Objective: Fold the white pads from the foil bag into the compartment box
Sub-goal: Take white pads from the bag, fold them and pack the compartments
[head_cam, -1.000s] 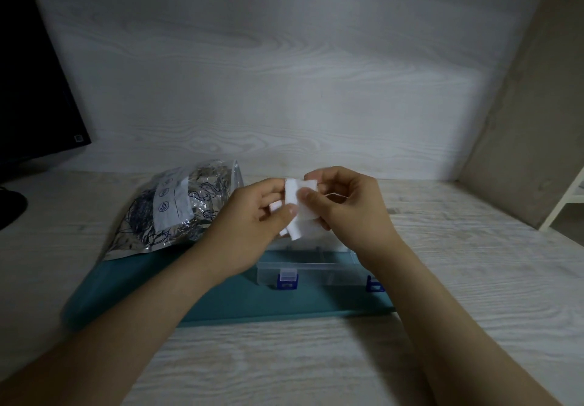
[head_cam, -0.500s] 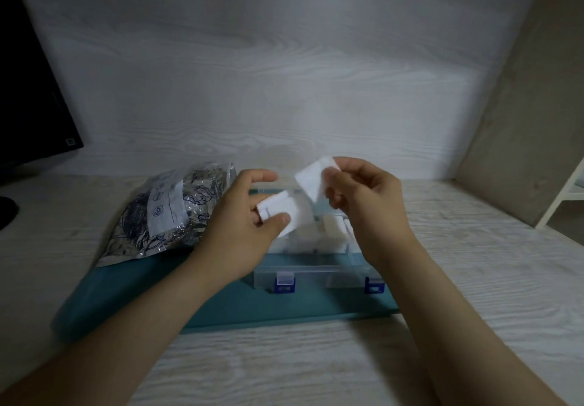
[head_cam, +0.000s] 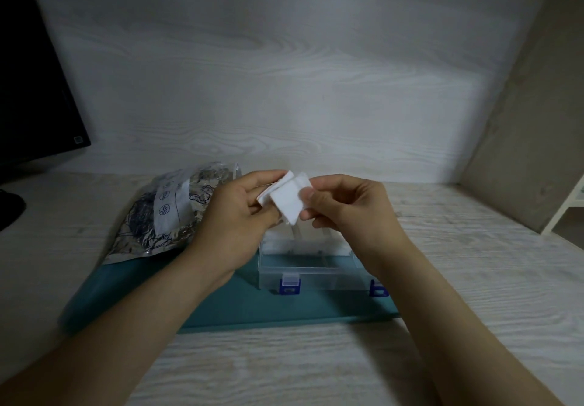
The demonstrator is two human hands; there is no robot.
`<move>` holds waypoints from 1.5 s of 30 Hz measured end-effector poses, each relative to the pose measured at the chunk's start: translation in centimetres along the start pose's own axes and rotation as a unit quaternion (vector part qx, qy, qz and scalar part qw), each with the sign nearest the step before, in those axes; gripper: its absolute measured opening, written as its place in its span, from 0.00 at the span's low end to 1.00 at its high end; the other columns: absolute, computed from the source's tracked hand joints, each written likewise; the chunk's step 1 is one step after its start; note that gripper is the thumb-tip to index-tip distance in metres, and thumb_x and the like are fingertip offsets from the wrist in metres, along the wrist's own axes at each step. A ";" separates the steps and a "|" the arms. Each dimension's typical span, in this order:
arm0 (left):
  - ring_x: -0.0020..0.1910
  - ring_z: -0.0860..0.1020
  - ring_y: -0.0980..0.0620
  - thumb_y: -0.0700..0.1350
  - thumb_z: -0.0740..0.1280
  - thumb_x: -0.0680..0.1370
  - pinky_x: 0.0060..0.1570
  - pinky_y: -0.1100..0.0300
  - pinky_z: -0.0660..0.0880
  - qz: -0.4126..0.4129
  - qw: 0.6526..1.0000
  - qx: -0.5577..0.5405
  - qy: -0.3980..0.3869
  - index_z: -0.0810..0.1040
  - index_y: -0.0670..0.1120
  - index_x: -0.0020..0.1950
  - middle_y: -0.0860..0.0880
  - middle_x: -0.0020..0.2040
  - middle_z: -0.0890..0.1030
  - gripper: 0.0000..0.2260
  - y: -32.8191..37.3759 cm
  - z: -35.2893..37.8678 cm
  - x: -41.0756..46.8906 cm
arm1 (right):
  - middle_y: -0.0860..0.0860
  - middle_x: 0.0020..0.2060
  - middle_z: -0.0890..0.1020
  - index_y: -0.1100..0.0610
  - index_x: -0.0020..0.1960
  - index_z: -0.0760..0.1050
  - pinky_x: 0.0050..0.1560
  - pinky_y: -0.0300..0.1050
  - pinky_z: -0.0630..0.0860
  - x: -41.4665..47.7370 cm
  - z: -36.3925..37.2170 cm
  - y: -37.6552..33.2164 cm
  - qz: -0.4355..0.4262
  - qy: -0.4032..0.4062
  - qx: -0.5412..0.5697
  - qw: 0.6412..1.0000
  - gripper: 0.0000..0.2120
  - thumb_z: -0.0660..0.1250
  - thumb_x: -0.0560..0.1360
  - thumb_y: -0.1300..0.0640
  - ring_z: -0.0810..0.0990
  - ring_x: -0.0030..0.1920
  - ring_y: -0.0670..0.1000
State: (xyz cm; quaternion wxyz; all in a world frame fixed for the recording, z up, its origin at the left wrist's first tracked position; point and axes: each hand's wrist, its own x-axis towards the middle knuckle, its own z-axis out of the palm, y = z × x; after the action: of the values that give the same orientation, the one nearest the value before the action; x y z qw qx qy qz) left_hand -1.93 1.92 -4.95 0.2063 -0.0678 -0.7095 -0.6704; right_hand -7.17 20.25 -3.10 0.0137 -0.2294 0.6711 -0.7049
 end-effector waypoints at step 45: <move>0.56 0.86 0.50 0.29 0.67 0.82 0.53 0.55 0.82 0.015 0.999 0.029 -0.030 0.75 0.52 0.73 0.51 0.64 0.84 0.24 0.5 0.1 -0.4 | 0.47 0.48 0.88 0.50 0.58 0.85 0.49 0.45 0.83 0.3 0.4 0.5 -0.035 0.015 -0.134 0.990 0.10 0.77 0.77 0.55 0.87 0.49 0.49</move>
State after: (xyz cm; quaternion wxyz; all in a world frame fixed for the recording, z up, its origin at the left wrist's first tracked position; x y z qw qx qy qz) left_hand -1.41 2.11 -4.61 0.1971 -0.0922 -0.7334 -0.6440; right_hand -7.39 19.74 -3.47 -0.0516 -0.2417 0.7515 -0.6116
